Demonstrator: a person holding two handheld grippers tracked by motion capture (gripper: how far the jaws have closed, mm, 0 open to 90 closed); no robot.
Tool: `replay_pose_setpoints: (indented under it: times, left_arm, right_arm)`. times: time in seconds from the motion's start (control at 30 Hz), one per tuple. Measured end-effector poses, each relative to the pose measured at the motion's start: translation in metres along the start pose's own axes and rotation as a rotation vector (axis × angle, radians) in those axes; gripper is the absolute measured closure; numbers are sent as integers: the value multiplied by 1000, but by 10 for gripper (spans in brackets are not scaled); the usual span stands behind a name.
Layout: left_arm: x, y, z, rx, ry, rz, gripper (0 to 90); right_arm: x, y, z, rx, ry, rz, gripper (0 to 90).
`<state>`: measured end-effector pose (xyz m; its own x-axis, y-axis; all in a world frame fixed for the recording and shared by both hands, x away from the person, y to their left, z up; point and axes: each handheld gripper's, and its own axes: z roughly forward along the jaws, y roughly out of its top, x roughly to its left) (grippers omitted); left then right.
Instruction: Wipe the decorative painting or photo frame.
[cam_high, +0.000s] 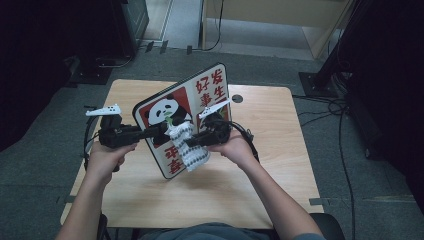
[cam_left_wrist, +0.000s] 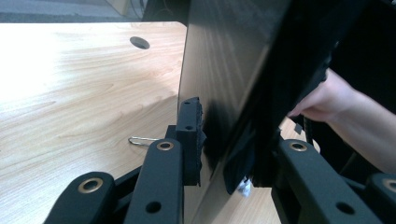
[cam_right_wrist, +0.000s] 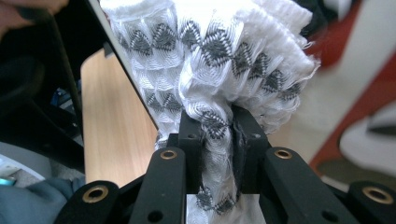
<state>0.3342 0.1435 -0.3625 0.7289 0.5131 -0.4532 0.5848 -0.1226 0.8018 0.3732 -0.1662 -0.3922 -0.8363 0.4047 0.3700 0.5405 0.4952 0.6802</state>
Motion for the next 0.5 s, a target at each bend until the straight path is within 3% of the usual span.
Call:
replay_pose_setpoints:
  times: [0.5]
  left_arm:
    - [-3,-6,-13,-15,28,8,735]
  right_arm:
    - [33,68,-25,-40,-8,-91,770]
